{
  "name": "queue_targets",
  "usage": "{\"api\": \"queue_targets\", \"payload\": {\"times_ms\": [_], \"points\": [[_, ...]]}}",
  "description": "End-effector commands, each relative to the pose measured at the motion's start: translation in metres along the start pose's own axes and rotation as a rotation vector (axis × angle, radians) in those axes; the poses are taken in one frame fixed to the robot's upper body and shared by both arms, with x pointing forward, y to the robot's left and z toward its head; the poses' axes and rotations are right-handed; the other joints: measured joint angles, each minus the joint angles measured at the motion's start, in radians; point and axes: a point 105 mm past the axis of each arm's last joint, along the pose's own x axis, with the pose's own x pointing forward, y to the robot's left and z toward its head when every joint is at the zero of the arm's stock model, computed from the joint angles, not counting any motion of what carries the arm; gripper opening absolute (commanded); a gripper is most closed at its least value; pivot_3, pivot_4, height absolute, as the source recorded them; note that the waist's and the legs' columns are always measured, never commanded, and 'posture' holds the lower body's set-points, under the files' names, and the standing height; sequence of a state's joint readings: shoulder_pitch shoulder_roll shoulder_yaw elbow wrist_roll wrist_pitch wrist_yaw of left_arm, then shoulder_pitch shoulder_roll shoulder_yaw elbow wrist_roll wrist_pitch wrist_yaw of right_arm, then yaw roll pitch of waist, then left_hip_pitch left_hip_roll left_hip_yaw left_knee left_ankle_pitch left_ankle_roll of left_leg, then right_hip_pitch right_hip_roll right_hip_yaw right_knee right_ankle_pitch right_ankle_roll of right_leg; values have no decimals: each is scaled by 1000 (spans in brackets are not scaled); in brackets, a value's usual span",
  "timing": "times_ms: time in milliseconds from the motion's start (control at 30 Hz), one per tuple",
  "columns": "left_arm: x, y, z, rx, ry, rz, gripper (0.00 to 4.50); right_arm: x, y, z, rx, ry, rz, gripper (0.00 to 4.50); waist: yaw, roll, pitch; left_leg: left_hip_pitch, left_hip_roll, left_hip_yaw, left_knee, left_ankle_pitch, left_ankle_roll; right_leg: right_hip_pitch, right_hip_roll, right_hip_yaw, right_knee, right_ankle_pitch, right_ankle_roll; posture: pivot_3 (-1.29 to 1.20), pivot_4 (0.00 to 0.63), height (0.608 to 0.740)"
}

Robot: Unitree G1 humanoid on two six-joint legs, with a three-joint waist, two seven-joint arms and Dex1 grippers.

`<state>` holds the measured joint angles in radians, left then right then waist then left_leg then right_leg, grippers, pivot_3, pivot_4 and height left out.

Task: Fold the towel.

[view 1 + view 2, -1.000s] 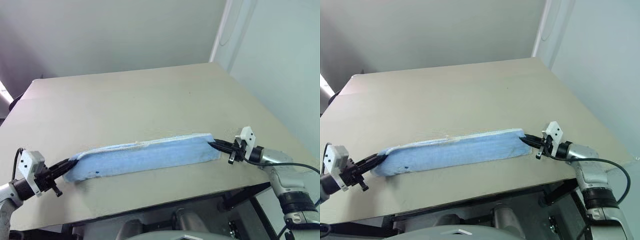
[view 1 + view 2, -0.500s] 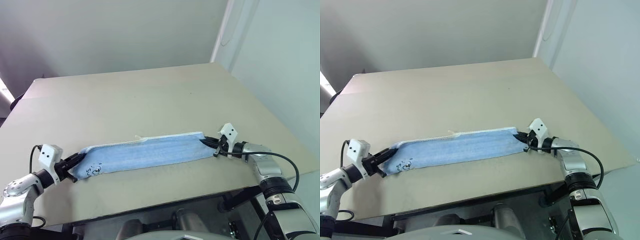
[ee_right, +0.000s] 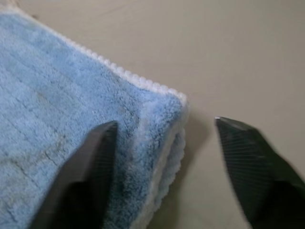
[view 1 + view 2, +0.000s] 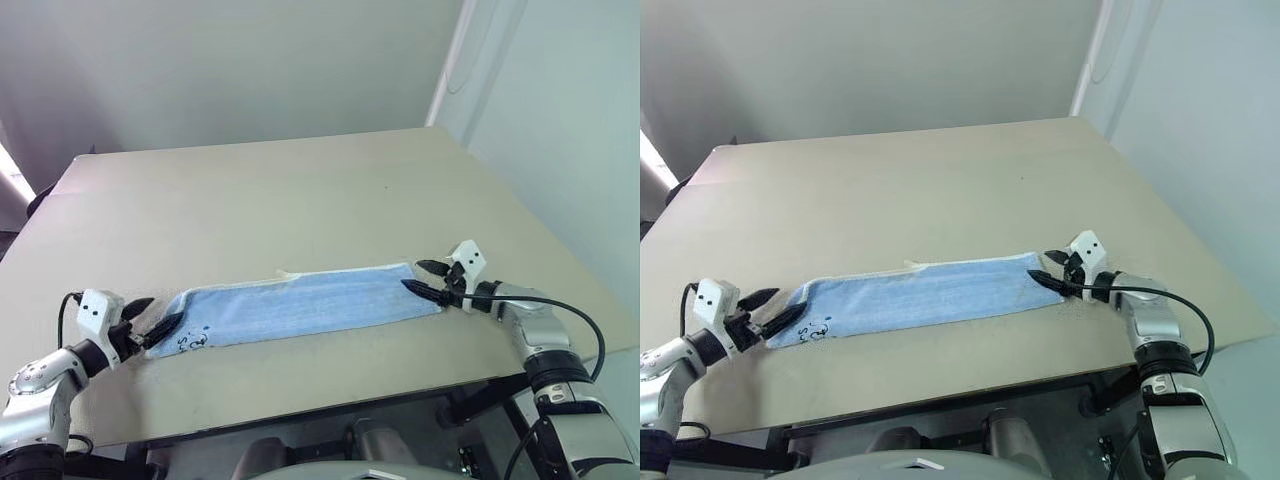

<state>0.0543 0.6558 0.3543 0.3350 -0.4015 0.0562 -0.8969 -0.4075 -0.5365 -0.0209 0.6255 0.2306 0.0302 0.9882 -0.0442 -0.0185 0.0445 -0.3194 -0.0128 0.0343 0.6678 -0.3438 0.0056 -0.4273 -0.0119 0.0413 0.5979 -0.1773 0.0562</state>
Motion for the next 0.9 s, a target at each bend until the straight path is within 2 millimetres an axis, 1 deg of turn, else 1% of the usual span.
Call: {"api": "queue_targets", "payload": {"times_ms": [33,67,133,200,300,333,367,467,500,567,700,800,900], "points": [[-2,24,28,48,-100,130,4500,-2,-14,35,14,-117,-53,4468,0,0,0,0,0,0,0,0,0,0,0,0,0,0,0,0,0,740],[-3,29,33,54,-119,164,4500,-3,-17,38,33,-126,-61,4468,0,0,0,0,0,0,0,0,0,0,0,0,0,0,0,0,0,740],[-5,27,40,45,-136,158,4500,-8,-19,37,89,-94,-53,4468,0,0,0,0,0,0,0,0,0,0,0,0,0,0,0,0,0,740],[-8,19,46,33,-149,109,4500,-15,-24,36,181,-69,-67,4468,0,0,0,0,0,0,0,0,0,0,0,0,0,0,0,0,0,740],[-11,1,56,30,-165,9,4500,-31,-36,34,404,-51,-113,4468,2,0,0,-1,0,0,0,0,0,-4,-2,0,-1,0,0,0,0,740],[-11,-4,58,35,-165,-15,4500,-36,-38,34,463,-59,-117,4468,4,0,0,-1,0,0,0,0,0,-5,-2,0,-1,0,0,0,0,740],[-10,-14,60,49,-158,-61,4500,-42,-37,34,549,-51,-97,4468,5,0,0,-1,0,0,0,0,0,-5,-2,0,-1,0,0,0,0,740],[-5,-40,65,74,-145,-178,4500,-57,-27,37,740,-42,-22,4468,6,0,0,-1,0,-1,0,0,0,-5,-2,0,-1,0,-1,0,0,740],[-2,-49,66,87,-139,-217,4500,-61,-24,34,784,-28,-12,4468,4,0,0,-1,0,0,0,0,0,-5,-2,0,-1,-1,-2,0,0,740],[3,-63,67,109,-129,-271,4500,-68,-19,30,840,-9,-2,4468,2,0,0,-2,0,0,0,0,0,-1,0,0,-1,-4,1,0,0,740],[16,-84,63,146,-106,-362,4500,-73,-4,17,901,43,20,4468,0,0,0,0,1,0,0,0,0,0,3,0,-1,-5,1,0,0,740],[23,-91,59,173,-97,-386,4500,-76,6,8,924,73,34,4468,-2,1,0,-1,0,1,0,0,0,0,3,0,-1,-5,1,0,0,740],[29,-100,57,187,-82,-440,4500,-71,24,-5,922,159,70,4468,-1,0,-1,0,0,1,0,0,0,0,3,0,-1,-4,1,0,0,740]]}}
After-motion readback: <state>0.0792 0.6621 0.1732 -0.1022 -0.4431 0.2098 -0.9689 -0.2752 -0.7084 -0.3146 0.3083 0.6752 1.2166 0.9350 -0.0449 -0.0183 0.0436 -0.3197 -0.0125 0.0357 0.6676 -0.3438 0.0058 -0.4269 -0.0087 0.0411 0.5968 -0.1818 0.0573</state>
